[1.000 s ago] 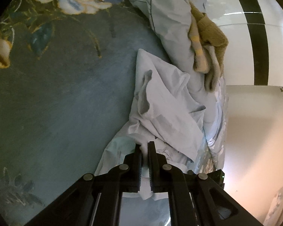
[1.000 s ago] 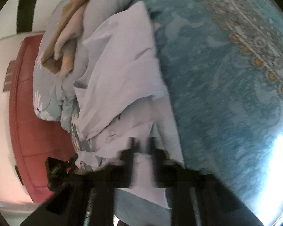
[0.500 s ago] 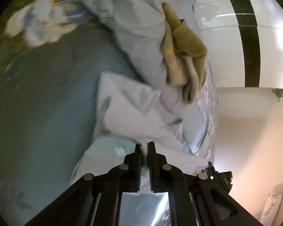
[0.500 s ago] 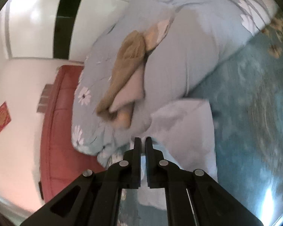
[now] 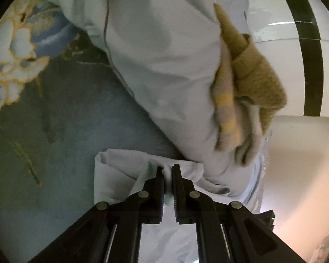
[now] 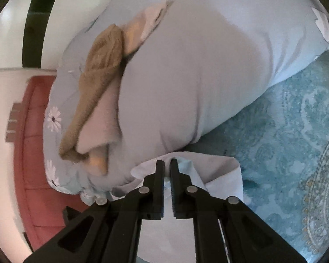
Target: Fold clothes
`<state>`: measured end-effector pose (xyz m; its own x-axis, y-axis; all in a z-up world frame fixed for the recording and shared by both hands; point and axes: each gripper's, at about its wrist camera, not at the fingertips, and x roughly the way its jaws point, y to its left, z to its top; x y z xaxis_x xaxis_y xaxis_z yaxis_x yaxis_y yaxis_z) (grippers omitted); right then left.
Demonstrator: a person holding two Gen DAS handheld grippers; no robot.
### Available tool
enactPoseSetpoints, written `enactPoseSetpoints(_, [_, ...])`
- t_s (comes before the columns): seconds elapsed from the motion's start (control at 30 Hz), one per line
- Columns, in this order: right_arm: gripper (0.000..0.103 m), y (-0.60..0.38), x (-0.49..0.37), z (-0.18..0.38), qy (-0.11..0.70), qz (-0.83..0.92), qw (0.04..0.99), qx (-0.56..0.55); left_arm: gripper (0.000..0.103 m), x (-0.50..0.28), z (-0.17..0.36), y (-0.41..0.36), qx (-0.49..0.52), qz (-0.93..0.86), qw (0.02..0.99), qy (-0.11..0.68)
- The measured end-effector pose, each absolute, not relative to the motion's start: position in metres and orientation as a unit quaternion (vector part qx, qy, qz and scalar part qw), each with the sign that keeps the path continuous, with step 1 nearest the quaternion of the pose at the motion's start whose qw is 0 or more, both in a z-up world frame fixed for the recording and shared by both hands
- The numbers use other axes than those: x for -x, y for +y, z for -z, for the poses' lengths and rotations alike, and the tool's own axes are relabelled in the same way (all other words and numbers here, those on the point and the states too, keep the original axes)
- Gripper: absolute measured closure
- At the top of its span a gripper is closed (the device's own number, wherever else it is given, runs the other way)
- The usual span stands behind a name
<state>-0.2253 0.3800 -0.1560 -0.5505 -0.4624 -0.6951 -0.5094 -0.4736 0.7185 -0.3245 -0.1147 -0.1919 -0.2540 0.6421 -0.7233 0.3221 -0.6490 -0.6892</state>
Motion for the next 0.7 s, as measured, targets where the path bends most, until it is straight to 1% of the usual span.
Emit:
enactPoseSetpoints(0.03, [0.096, 0.381, 0.225, 0.155, 0.507, -0.719, 0.017, 0.474, 0.079, 0.323, 0.193, -0.116, 0.596, -0.682, 0.122, -0.407])
enactPoseSetpoints(0.07, [0.095, 0.381, 0.225, 0.154, 0.502, -0.723, 0.018, 0.474, 0.069, 0.321, 0.193, -0.117, 0.592, -0.680, 0.126, -0.414])
enactPoseSetpoints(0.1, [0.084, 0.383, 0.223, 0.152, 0.500, -0.727, 0.019, 0.471, 0.051, 0.318, 0.192, -0.119, 0.585, -0.681, 0.131, -0.421])
enactPoseSetpoints(0.13, [0.076, 0.385, 0.222, 0.149, 0.499, -0.731, 0.018, 0.465, 0.044, 0.315, 0.189, -0.122, 0.577, -0.683, 0.137, -0.426])
enactPoseSetpoints(0.17, [0.059, 0.387, 0.219, 0.145, 0.500, -0.736, 0.017, 0.457, 0.042, 0.312, 0.185, -0.124, 0.568, -0.687, 0.145, -0.429])
enactPoseSetpoints(0.2, [0.056, 0.387, 0.213, 0.140, 0.492, -0.742, 0.014, 0.455, 0.041, 0.309, 0.181, -0.127, 0.562, -0.691, 0.150, -0.429])
enactPoseSetpoints(0.27, [0.056, 0.387, 0.202, 0.131, 0.476, -0.753, 0.010, 0.453, 0.040, 0.298, 0.172, -0.131, 0.560, -0.704, 0.147, -0.412])
enactPoseSetpoints(0.37, [0.056, 0.381, 0.180, 0.122, 0.440, -0.768, 0.009, 0.466, 0.039, 0.264, 0.166, -0.134, 0.575, -0.724, 0.123, -0.362])
enactPoseSetpoints(0.47, [0.056, 0.367, 0.135, 0.129, 0.411, -0.765, 0.013, 0.495, 0.039, 0.222, 0.177, -0.141, 0.597, -0.721, 0.094, -0.339])
enactPoseSetpoints(0.53, [0.056, 0.360, 0.097, 0.145, 0.427, -0.749, 0.018, 0.506, 0.039, 0.190, 0.191, -0.145, 0.611, -0.705, 0.081, -0.351])
enactPoseSetpoints(0.7, [0.056, 0.341, 0.033, 0.184, 0.517, -0.692, 0.025, 0.503, 0.039, 0.140, 0.217, -0.147, 0.613, -0.654, 0.069, -0.437])
